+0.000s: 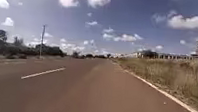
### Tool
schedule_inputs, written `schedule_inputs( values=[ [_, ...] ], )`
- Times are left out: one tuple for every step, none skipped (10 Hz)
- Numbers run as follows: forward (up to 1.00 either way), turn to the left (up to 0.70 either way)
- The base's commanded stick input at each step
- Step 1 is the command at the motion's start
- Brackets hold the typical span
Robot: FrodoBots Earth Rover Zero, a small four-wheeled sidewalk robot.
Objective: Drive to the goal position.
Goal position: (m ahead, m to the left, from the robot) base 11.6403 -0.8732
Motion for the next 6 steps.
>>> schedule_inputs(
  values=[
    [1.00, 0.02],
    [1.00, 0.02],
    [1.00, 0.03],
    [1.00, 0.03],
    [1.00, 0.03],
    [1.00, 0.03]
  ],
)
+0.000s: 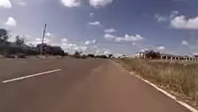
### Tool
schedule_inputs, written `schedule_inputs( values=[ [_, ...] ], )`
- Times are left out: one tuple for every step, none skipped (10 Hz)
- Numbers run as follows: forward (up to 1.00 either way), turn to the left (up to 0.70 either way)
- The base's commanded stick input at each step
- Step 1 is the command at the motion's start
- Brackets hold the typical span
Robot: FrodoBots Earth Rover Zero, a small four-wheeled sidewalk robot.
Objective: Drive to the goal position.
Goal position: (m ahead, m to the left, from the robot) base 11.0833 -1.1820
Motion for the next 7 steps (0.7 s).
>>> schedule_inputs(
  values=[
    [1.00, -0.02],
    [1.00, -0.30],
    [1.00, -0.37],
    [1.00, -0.37],
    [1.00, -0.37],
    [1.00, -0.33],
    [1.00, -0.06]
  ],
)
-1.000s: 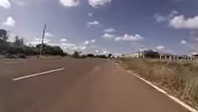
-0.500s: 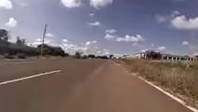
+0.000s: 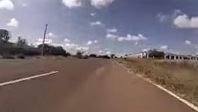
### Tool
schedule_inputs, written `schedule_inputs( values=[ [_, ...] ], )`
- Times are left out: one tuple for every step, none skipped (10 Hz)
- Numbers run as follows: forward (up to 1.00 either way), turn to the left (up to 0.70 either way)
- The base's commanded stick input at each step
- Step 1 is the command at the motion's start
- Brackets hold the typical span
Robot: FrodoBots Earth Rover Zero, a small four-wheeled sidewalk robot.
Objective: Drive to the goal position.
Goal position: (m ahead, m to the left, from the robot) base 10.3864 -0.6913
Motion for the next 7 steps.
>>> schedule_inputs(
  values=[
    [1.00, 0.03],
    [1.00, 0.03],
    [1.00, 0.03],
    [1.00, 0.03],
    [1.00, 0.03],
    [1.00, 0.03],
    [1.00, 0.03]
  ],
)
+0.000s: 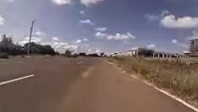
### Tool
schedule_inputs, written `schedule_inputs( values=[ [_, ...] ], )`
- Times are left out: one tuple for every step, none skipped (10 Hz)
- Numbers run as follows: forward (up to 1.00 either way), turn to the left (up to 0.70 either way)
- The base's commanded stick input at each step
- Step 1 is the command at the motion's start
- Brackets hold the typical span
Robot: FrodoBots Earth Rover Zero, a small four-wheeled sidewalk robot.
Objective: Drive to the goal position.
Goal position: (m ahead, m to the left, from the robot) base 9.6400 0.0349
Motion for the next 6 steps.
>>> schedule_inputs(
  values=[
    [1.00, 0.03],
    [1.00, 0.03],
    [1.00, -0.29],
    [1.00, -0.03],
    [1.00, 0.03],
    [1.00, 0.03]
  ],
)
